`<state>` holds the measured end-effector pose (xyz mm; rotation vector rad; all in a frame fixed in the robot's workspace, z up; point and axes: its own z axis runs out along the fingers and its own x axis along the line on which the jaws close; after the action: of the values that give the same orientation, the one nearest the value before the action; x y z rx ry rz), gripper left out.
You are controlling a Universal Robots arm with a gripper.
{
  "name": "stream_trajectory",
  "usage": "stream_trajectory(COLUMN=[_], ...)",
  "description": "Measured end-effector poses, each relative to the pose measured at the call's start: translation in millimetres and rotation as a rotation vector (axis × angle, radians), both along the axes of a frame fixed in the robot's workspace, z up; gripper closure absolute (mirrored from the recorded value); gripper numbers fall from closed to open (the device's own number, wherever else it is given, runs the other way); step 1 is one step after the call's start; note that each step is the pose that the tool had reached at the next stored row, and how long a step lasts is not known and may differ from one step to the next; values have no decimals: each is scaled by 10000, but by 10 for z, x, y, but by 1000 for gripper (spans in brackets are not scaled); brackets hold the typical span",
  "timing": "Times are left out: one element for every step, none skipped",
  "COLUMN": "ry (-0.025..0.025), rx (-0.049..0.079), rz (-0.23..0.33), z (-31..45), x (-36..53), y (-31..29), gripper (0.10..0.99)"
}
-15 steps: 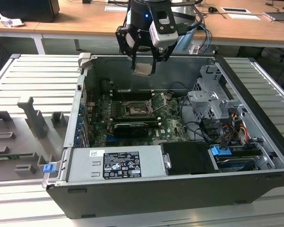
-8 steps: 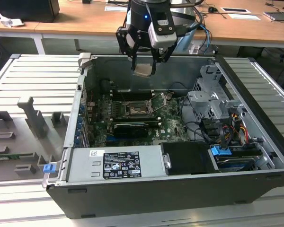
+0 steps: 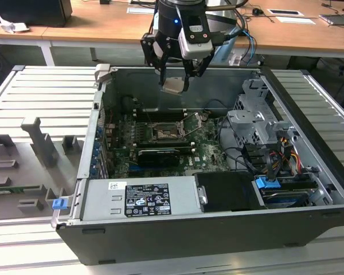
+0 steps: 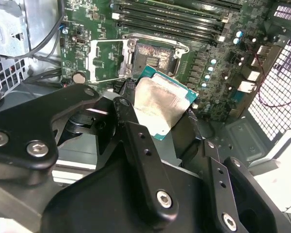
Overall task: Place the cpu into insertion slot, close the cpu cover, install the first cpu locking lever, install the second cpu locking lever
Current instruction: 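Place the cpu into insertion slot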
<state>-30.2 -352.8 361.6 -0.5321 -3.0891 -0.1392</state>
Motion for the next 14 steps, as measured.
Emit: stream_trajectory(ry=[0,0,0,0,0,0,0,0,0,0,-1,1,1,1], rx=[-1,-1,-1,-2,-3,-2,-3,-3,-3,-3,-15,-17,-21,-25], rz=[-65,-99,-131,-167,-197,-239,-271,-314,-351,-415,-458,-488,-535,-616], z=[-4,-6,-8,-11,-12,-15,-17,-19,-22,-25,-30,-31,-35,-39], x=[0,0,0,0,0,0,0,0,0,0,0,0,0,0], y=[0,0,0,0,0,0,0,0,0,0,0,0,0,0], gripper=[545,545,545,545,545,545,545,545,545,545,545,545,545,545])
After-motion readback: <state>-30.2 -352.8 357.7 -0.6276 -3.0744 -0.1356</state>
